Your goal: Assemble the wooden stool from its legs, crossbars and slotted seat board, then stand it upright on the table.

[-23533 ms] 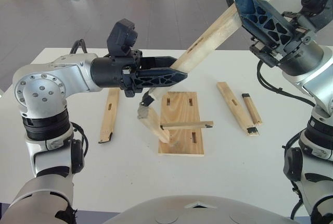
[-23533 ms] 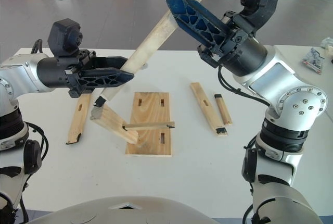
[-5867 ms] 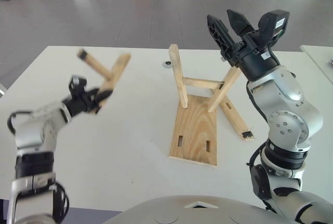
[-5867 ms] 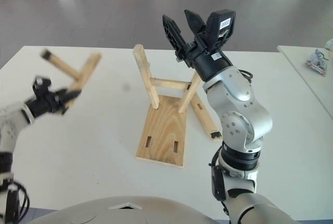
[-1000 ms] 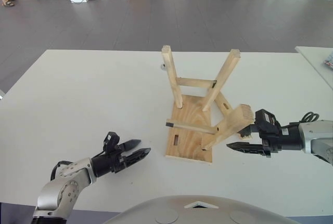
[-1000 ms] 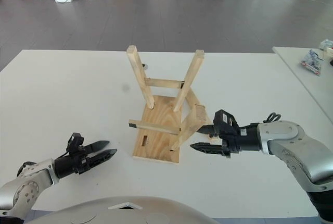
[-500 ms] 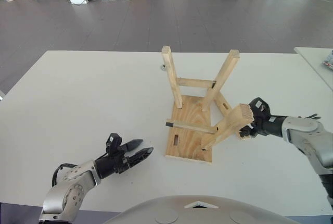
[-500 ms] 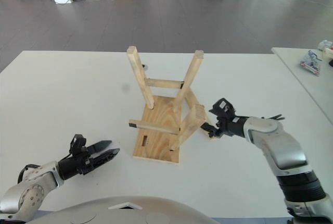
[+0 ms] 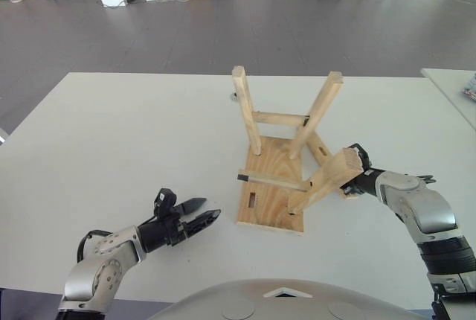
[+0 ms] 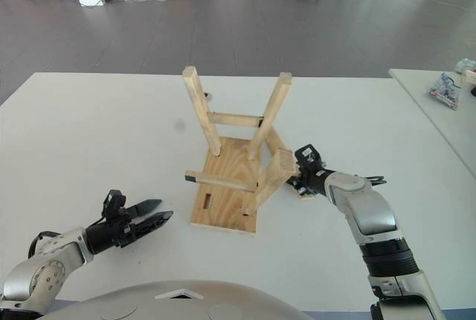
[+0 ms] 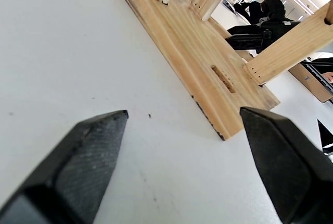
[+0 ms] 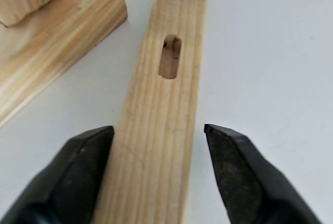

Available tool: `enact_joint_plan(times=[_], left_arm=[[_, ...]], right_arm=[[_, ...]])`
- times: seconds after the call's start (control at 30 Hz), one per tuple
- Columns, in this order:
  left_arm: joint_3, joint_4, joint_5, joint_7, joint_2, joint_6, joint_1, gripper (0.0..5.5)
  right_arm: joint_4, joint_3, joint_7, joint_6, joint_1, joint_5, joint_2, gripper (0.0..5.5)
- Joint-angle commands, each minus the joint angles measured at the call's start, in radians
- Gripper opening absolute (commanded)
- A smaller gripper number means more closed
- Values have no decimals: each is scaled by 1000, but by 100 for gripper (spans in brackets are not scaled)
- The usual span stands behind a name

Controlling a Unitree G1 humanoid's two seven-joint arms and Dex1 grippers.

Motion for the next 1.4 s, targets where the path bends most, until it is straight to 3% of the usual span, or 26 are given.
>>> enact_joint_plan(times=[0.03, 0.13, 0.23, 0.37, 0.47, 0.57, 0.73, 0.93, 1.2, 1.4], left_arm=[[-20, 55, 64, 24, 10, -10, -3, 398], [30, 73, 37, 40, 25, 6, -25, 398], [152, 121, -12, 30, 99, 43, -131, 398], [346, 202, -145, 40, 236, 150, -418, 398], [401, 159, -386, 70, 286, 319, -730, 398], [382, 58, -650, 126, 276, 469, -900, 398], [288, -22, -859, 240, 218, 539, -1030, 398], [239, -2, -899, 301, 183, 525, -1098, 398], [259, 33, -975, 391, 109, 461, -1150, 398], [246, 9, -1038, 425, 109, 461, -1136, 291]], right_arm=[[46, -40, -13, 67, 39, 21, 34, 251], [60, -100, -38, 66, 8, 34, 56, 210], [92, -211, -40, -9, -68, 61, 53, 206], [121, -407, -23, -97, -257, 154, 11, 206], [34, -478, 54, -64, -450, 334, -10, 206], [-93, -463, 139, 49, -581, 574, -5, 206], [-225, -359, 239, 191, -611, 805, -27, 206], [-282, -323, 301, 254, -579, 941, -83, 206], [-313, -273, 312, 250, -559, 972, -113, 206], [-293, -265, 304, 240, -571, 981, -115, 206]])
